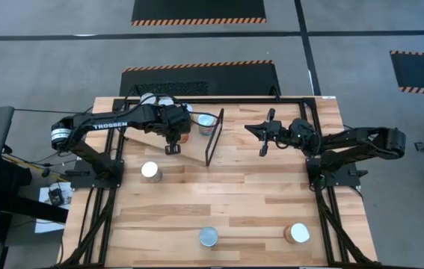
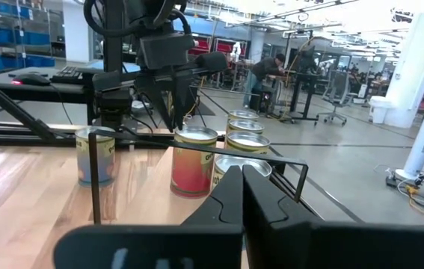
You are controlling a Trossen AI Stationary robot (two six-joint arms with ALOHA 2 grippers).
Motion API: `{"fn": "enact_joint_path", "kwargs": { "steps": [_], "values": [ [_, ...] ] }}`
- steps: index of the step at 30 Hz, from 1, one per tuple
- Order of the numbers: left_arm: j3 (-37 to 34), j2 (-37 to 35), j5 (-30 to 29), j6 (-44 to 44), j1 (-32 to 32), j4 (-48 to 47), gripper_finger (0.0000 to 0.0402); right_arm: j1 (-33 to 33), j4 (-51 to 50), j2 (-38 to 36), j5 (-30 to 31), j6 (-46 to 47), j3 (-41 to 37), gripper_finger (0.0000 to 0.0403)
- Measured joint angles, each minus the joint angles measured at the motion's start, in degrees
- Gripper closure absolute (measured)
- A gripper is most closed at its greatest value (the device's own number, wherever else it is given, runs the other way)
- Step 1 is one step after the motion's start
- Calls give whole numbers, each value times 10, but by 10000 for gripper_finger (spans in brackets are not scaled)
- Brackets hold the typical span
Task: Pick and place cans onto a shelf
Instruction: Align the canned green beans with the other canned green beans on the shelf, then align the canned peaches with the other canned peaches on the shelf
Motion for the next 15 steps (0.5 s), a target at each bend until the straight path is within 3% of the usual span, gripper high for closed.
{"fn": "enact_joint_path", "kwargs": {
  "steps": [15],
  "values": [
    [0, -79, -9, -35, -10, -22, 355, 0, -5, 0, 0, 0, 0, 391]
  ]
}}
